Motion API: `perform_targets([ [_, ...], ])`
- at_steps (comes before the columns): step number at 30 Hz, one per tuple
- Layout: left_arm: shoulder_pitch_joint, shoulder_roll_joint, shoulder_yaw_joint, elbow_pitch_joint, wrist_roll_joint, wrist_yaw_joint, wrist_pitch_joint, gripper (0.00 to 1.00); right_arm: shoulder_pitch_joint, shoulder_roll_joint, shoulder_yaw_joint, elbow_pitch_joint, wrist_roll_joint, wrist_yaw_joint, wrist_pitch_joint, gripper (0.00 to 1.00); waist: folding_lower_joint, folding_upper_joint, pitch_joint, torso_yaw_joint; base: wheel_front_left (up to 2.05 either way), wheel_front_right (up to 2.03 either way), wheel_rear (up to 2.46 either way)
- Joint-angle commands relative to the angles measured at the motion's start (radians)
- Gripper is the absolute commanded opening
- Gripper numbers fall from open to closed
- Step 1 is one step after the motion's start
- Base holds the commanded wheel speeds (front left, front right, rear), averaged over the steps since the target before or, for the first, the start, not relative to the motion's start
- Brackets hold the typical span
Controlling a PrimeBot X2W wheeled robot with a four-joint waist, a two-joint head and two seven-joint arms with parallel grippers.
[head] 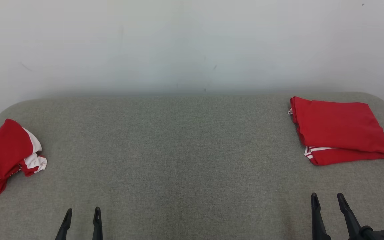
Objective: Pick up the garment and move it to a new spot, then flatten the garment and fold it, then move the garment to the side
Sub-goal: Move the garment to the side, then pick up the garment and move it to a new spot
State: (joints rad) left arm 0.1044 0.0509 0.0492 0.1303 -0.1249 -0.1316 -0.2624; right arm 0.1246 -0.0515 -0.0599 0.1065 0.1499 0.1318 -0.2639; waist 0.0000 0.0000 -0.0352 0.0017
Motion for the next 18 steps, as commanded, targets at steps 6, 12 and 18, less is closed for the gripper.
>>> perform_targets([
  [6,0.021,-0.001,-0.004,0.005,-0.007,0.002,-0.003,1.00,0.002,0.002,0.009,0.008,0.014,-0.002,-0.001,1.00,0.0000,0.0000,-0.007,0.004,0.00,0.00,0.00],
  [12,0.021,-0.001,-0.004,0.005,-0.012,0.004,-0.003,1.00,0.006,0.002,0.009,0.013,0.019,-0.002,-0.001,1.00,0.0000,0.0000,-0.012,0.006,0.00,0.00,0.00],
  [18,0.029,-0.001,-0.002,0.006,-0.013,0.005,-0.003,1.00,0.008,0.002,0.004,0.023,0.023,-0.002,-0.001,1.00,0.0000,0.0000,-0.017,0.004,0.00,0.00,0.00],
])
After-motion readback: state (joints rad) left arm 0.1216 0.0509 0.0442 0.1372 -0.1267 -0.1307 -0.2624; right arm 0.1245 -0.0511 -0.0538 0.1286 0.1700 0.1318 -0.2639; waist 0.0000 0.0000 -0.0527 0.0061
